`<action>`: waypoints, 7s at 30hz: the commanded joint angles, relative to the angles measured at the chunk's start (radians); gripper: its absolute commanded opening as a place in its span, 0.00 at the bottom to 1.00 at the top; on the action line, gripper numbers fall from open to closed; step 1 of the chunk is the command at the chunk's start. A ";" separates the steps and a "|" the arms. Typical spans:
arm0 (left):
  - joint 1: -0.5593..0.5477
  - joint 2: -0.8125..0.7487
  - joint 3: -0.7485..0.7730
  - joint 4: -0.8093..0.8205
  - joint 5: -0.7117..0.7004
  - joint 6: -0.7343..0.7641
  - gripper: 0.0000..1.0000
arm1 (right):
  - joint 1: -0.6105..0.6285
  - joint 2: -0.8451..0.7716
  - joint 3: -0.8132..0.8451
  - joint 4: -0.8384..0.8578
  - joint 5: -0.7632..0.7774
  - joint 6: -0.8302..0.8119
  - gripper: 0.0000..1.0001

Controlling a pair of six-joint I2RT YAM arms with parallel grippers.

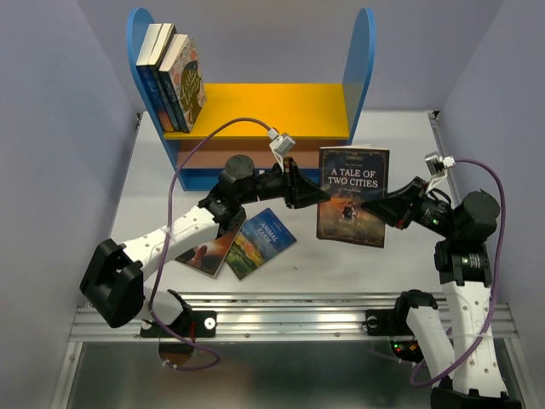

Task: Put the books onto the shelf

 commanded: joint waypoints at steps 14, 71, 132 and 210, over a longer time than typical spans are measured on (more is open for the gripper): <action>-0.043 0.005 0.105 0.082 0.171 0.049 0.34 | 0.006 0.011 0.004 0.119 -0.027 -0.003 0.01; 0.250 -0.017 0.485 -0.102 -1.208 0.864 0.00 | 0.006 0.142 0.145 -0.398 0.691 -0.276 1.00; 0.436 -0.035 0.496 -0.446 -1.195 0.566 0.52 | 0.006 0.155 0.135 -0.406 0.654 -0.270 1.00; 0.451 0.223 1.153 -1.339 -1.344 0.050 0.63 | 0.006 0.156 0.122 -0.409 0.608 -0.288 1.00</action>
